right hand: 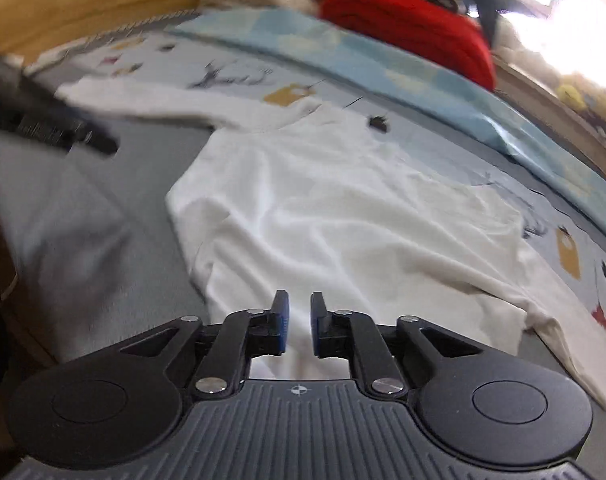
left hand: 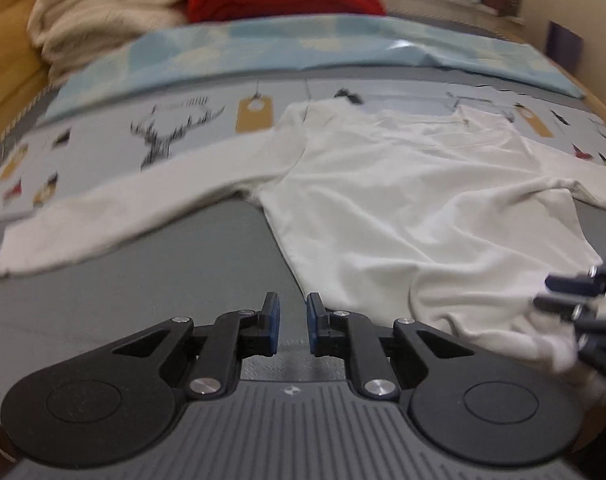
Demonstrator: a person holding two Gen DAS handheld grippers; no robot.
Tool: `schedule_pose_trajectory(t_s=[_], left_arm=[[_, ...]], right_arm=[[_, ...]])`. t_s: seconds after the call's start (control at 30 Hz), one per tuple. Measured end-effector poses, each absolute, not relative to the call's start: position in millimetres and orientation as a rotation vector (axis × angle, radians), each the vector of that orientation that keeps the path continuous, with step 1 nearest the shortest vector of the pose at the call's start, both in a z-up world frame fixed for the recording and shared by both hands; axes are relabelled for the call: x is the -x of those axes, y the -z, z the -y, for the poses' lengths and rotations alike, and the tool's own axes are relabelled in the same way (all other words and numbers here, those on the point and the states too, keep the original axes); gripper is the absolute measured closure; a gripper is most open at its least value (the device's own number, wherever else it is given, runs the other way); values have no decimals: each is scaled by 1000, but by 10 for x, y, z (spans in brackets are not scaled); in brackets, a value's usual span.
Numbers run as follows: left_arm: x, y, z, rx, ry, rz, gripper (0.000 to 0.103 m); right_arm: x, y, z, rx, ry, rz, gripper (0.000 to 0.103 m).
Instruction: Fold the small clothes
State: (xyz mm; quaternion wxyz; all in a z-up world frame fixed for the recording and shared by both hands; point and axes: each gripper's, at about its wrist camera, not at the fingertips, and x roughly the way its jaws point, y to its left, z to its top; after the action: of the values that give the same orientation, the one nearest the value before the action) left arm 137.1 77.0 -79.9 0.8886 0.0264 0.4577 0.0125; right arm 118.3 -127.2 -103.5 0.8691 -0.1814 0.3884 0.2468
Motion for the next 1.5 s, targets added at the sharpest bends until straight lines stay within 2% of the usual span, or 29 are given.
schedule_pose_trajectory(t_s=[0.13,0.37,0.4,0.5,0.53,0.63,0.7,0.8,0.87,0.97,1.07,1.13,1.33,1.4,1.47,1.5], left_arm=[[-1458,817,-653,-67,-3,-957,86],[-1615,843,-638,-76,8,-957,86],[-1632,847,-657,-68,5,-961,86],[-1673,848,-709,-39,-1,-967,86],[-1686,849,-724,-32,-3,-970,86],[-1712,853,-739,-14,-12,-978,86],[-1719,850,-736,-1,-8,-981,86],[-1744,856,-702,-5,-1,-985,86],[-1752,871,-682,-10,4,-992,86],[-1762,882,-678,-7,7,-997,85],[-1779,886,-726,6,-5,-997,80],[-1791,897,-766,21,-12,-1006,80],[-1773,925,-824,51,-14,-1032,80],[-1770,932,-844,56,-16,-1038,80],[-1773,935,-867,71,-20,-1041,80],[-1778,936,-877,82,-22,-1043,80]], right_arm=[[-1203,1199,1086,497,-534,-852,79],[-1181,1496,918,643,-565,-874,79],[-1184,1501,913,649,-572,-874,80],[-1215,1485,925,632,-584,-878,103],[-1241,1473,939,608,-584,-889,103],[-1363,1370,1024,464,-615,-918,103],[-1601,1193,1288,171,-612,-951,103],[-2052,1182,1902,-218,-343,-970,103],[-2191,1304,2191,-296,-163,-1010,103],[-2193,1265,2257,-245,-85,-965,100],[-2009,1029,2016,-162,-279,-848,100],[-1855,1001,1713,-55,-441,-842,87],[-1396,1308,878,373,-726,-897,70],[-1320,1454,776,502,-734,-921,70],[-1310,1528,747,590,-716,-923,74],[-1310,1512,779,579,-704,-927,91]])
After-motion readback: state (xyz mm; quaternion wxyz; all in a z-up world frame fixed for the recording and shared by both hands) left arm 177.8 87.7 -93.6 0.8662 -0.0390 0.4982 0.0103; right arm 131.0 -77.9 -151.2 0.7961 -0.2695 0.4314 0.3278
